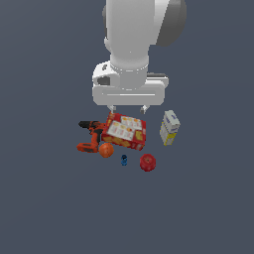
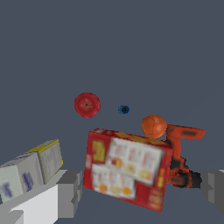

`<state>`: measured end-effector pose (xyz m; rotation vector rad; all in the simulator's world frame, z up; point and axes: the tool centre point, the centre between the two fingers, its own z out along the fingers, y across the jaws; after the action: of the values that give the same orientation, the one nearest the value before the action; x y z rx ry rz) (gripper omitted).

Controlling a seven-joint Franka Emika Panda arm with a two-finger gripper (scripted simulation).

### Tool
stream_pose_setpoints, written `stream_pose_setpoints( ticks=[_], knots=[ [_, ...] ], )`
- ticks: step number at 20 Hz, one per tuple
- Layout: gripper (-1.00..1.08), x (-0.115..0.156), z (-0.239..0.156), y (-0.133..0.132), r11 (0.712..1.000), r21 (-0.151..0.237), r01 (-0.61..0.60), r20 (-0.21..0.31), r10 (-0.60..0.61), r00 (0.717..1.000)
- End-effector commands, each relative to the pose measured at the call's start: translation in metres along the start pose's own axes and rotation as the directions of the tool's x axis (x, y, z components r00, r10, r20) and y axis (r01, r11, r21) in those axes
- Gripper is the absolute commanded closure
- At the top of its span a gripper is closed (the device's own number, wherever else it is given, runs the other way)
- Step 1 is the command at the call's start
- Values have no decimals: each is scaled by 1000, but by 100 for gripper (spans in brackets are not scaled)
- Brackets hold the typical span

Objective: Pick up a designated object from a clutter of objects.

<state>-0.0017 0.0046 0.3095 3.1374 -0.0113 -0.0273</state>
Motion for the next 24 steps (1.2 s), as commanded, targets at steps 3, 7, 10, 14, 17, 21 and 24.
stream_pose_setpoints(
  ticks=[3,7,10,14,17,21,24],
  knots=[
    [-92,0,1,1,1000,-1,0,3,0,1000],
    [-92,-4,7,5,1000,-6,-5,27,5,1000],
    [-92,-6,10,7,1000,-9,-11,41,11,999],
    [-92,-6,10,7,1000,-9,-9,40,10,999],
    [-92,-3,14,5,1000,-10,6,39,-5,999],
    [-92,4,26,0,999,-14,49,36,-49,998],
    [-92,13,40,-6,995,-17,99,33,-98,995]
  ],
)
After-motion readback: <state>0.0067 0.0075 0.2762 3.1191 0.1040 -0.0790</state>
